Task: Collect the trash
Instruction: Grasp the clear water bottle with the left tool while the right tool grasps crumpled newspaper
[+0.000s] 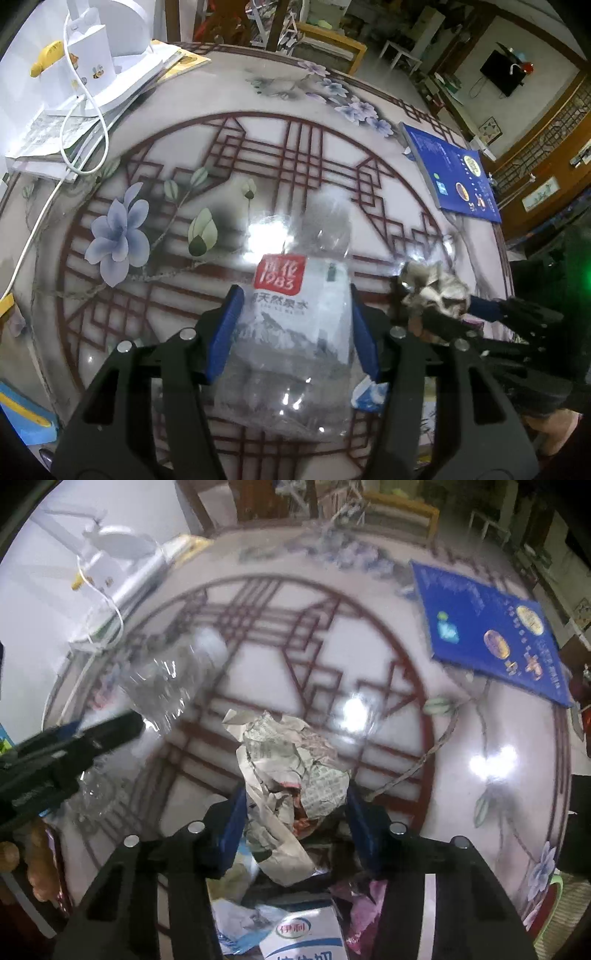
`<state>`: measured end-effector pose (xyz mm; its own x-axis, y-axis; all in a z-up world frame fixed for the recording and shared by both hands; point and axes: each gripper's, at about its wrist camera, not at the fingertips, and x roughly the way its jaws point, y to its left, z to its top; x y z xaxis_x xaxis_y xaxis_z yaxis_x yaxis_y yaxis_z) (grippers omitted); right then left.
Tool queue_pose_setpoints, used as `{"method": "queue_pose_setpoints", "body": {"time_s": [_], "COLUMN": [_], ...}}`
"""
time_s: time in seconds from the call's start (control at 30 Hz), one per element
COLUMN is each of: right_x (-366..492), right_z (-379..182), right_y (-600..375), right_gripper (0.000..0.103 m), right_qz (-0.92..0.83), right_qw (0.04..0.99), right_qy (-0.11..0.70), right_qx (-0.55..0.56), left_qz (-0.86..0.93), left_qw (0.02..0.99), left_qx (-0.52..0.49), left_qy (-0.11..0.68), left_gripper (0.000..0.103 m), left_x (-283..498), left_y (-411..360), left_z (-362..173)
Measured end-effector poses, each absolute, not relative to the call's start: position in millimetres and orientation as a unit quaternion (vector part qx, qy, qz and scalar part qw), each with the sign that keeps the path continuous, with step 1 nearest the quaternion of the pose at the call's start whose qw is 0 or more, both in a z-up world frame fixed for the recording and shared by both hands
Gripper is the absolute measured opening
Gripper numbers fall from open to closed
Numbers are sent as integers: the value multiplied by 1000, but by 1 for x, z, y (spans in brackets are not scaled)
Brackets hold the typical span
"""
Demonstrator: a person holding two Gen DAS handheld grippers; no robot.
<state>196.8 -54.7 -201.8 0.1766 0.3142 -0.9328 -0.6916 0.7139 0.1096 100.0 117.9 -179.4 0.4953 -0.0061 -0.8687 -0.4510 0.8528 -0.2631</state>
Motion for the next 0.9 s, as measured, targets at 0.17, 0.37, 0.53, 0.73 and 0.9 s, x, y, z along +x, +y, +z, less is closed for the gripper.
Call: {"method": "queue_pose_setpoints", "body": {"time_s": [0.17, 0.37, 0.53, 0.73, 0.9], "right_x": [184, 167, 153, 138, 129], "right_z": [-165, -130, -114, -106, -106], "right_y": [-65, -81, -95, -115, -129], "right_gripper": [47, 47, 47, 47, 48], "right_qz": [347, 349, 342, 327, 313], "right_qw": [779, 801, 811, 819, 822], "right_qy": [498, 470, 463, 465, 473], "right_qx": [-157, -122, -100, -71, -60], "left_qz": [132, 127, 132, 127, 113], "left_qw": [838, 838, 839, 837, 830], "left_qx": [-234, -231, -226, -197, -191], "left_qy": [475, 478, 477, 494, 511], "left_gripper": [50, 50, 62, 74, 84], "left_x": [100, 99, 99, 114, 118], "left_y": [115, 113, 116, 113, 104], "left_z": [-173, -174, -175, -184, -190]}}
